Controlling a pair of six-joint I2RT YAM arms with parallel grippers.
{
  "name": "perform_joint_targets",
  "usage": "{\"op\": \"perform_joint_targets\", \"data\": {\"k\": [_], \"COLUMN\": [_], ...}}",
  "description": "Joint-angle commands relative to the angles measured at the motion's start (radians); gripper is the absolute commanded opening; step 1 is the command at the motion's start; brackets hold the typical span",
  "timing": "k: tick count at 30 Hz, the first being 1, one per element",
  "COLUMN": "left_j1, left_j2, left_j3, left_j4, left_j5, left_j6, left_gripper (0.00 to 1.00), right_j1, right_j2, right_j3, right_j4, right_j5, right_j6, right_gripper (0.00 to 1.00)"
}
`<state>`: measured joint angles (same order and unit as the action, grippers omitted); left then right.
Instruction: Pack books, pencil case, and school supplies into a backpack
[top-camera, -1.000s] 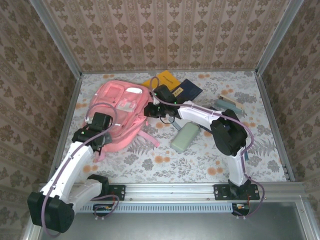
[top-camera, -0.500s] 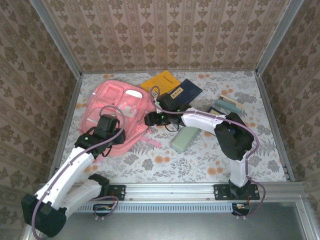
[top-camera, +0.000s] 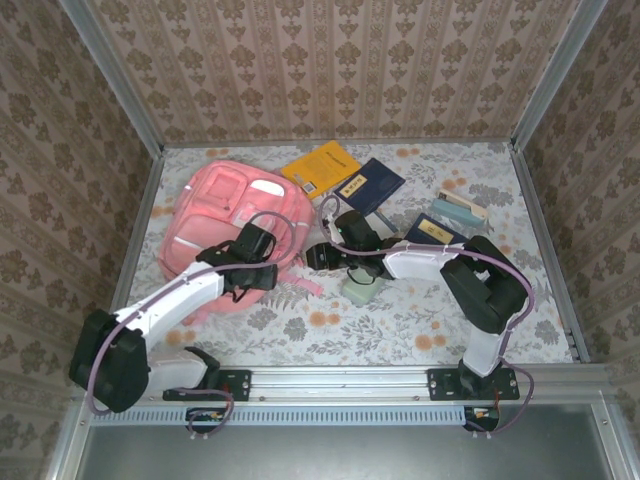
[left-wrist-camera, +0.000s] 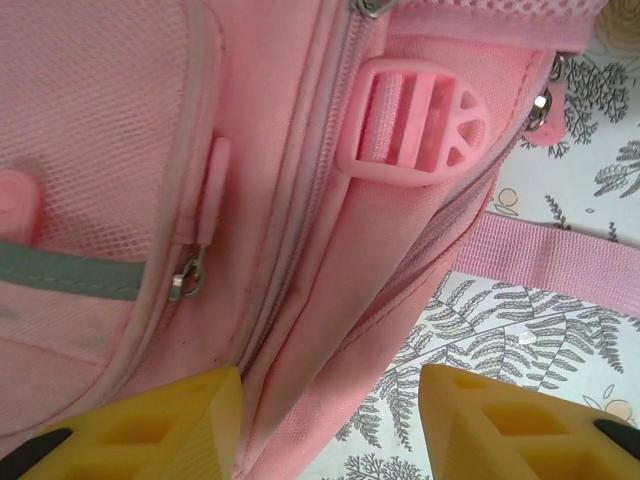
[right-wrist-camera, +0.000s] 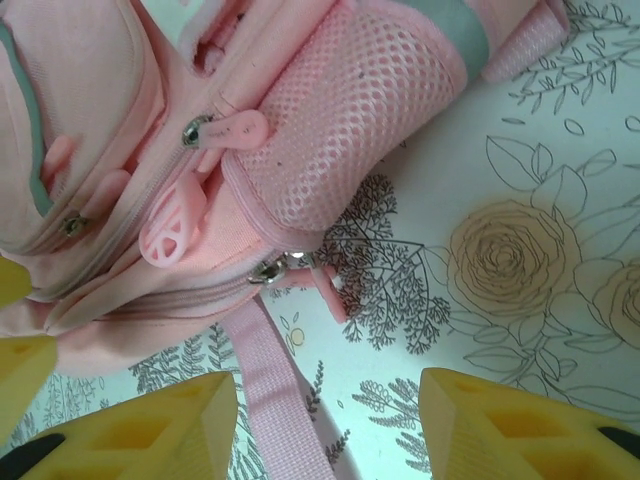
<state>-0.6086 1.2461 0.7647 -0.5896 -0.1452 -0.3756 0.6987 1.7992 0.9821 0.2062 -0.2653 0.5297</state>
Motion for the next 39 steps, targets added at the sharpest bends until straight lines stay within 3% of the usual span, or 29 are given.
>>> {"op": "perform_joint_targets", "data": {"k": [1, 11, 16, 23, 29, 35, 37, 39], "left_j1": [-0.017, -0.031, -0.032, 0.017, 0.024, 0.021, 0.02, 0.014], "left_j2": [0.04, 0.18, 0.148, 0.052, 0.169, 0.275, 0.302, 0.301], "left_j3": [0.011, 0.032, 0.048, 0.016, 0.051, 0.073, 0.078, 0.082], "left_j4": [0.017, 0.01, -0.021, 0.017, -0.004, -0.026, -0.029, -0.033], "left_j5": [-0.03, -0.129, -0.189, -0.128, -0.061, -0.063, -0.078, -0.109], "left_j6": [0.05, 0.002, -0.014, 0.017, 0.024, -0.001, -0.01, -0.017], "left_gripper": [0.51, 0.45, 0.41, 0.4, 0.42, 0.43, 0.36, 0.13], "right_j1": [-0.001, -0.001, 0.004, 0.016, 0.021, 0.025, 0.029, 0.035], "right_j2": [-0.02, -0.023, -0.031, -0.024, -0.026, -0.046, -0.051, -0.056], "right_j3": [0.01, 0.023, 0.015, 0.019, 0.02, 0.006, -0.006, -0.021], "right_j4": [0.068, 0.057, 0.056, 0.059, 0.052, 0.05, 0.061, 0.087], "right_j5": [0.012, 0.001, -0.007, -0.008, -0.009, -0.004, -0.003, 0.001], "right_j6": [-0.018, -0.02, -0.014, -0.004, -0.006, -0.004, -0.009, -0.015], "right_gripper": [0.51, 0.52, 0.52, 0.52, 0.52, 0.53, 0.53, 0.52]}}
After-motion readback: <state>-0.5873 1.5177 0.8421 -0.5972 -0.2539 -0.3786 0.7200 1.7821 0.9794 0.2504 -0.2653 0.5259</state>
